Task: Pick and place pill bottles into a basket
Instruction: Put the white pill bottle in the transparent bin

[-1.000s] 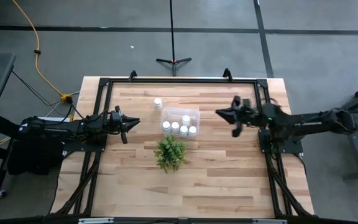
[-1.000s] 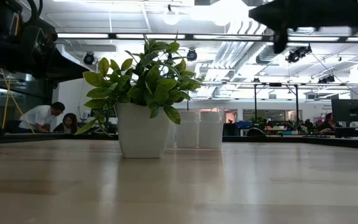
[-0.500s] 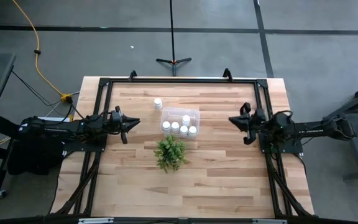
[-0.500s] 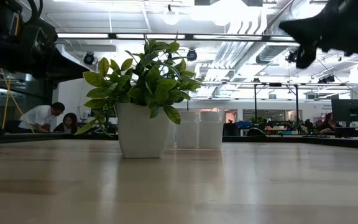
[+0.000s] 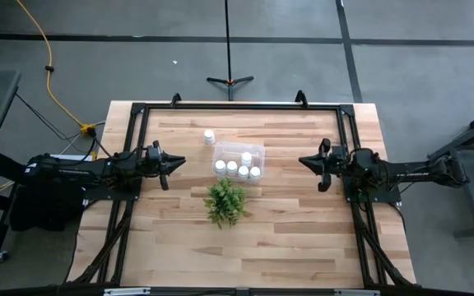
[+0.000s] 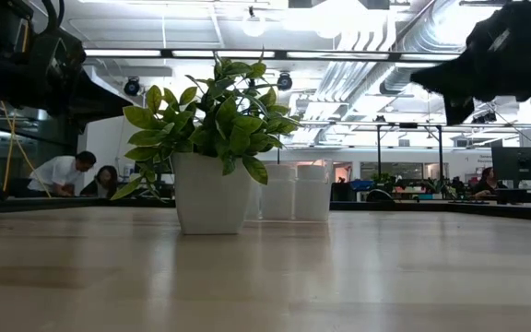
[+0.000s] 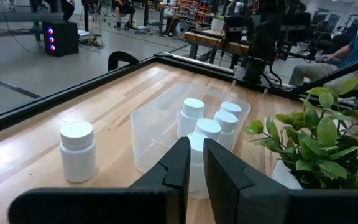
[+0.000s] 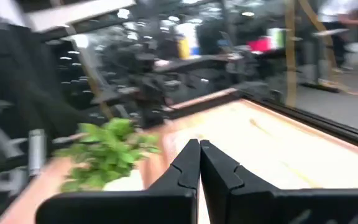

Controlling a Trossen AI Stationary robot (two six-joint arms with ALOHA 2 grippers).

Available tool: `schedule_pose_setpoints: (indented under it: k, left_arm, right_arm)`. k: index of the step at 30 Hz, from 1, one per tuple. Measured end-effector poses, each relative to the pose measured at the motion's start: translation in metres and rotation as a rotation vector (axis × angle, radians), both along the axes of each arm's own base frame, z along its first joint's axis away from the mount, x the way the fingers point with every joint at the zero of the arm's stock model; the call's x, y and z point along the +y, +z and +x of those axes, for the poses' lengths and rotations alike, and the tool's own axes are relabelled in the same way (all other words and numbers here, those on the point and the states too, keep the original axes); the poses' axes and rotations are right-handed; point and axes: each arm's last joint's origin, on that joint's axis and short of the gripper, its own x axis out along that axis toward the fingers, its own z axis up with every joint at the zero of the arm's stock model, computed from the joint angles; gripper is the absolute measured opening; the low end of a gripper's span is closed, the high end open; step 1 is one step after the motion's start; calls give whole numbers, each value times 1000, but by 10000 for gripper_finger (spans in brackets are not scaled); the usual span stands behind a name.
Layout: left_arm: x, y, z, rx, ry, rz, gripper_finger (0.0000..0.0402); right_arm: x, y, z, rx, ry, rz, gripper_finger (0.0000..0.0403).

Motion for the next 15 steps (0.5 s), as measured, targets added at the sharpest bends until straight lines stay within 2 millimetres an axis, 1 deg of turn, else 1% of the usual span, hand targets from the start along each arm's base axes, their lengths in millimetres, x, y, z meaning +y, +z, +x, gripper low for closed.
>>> schedule_pose_setpoints:
  k: [3, 7, 12, 15]
  left_arm:
    - [0, 0, 0, -2, 3, -4, 83]
    - [1, 0, 0, -3, 37, 0, 83]
    - [0, 0, 0, -2, 17, -2, 83]
    - [0, 0, 0, -3, 9, -4, 83]
  right_arm:
    - [-2, -1, 0, 10, -81, 24, 1]
    - [-3, -1, -1, 0, -90, 26, 1]
    - [-3, -10, 0, 98, -98, 36, 2]
    - [-3, -14, -1, 127, -99, 87, 1]
